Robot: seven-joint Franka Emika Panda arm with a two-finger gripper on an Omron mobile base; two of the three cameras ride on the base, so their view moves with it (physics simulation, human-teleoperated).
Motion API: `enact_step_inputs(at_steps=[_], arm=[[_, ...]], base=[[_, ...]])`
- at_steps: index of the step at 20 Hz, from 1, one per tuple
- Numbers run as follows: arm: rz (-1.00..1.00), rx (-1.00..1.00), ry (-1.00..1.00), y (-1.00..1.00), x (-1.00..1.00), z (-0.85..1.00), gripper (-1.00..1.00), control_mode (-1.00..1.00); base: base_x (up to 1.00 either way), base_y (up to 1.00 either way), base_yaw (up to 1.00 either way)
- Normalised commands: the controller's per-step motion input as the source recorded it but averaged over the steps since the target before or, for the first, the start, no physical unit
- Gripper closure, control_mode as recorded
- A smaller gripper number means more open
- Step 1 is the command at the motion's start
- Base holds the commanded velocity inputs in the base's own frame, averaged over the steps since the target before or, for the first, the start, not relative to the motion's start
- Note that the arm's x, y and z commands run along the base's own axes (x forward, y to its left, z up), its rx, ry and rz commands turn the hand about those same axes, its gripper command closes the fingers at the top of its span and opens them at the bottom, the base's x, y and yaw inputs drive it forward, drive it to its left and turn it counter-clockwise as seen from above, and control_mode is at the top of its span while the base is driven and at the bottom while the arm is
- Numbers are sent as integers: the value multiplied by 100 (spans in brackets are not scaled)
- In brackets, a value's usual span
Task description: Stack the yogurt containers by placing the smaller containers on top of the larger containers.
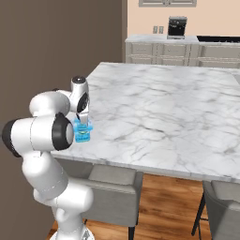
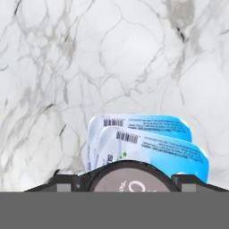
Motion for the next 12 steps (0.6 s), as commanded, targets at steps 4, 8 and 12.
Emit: enact_step_inputs(at_steps=[4, 8, 12], arm=[[-2, 0, 0, 3, 1, -2, 100, -100], [-1, 0, 0, 3, 0, 0, -100, -100], [0, 0, 0, 0, 0, 0, -100, -100]], base=[[0, 0, 0], [0, 0, 0], [0, 0, 0]])
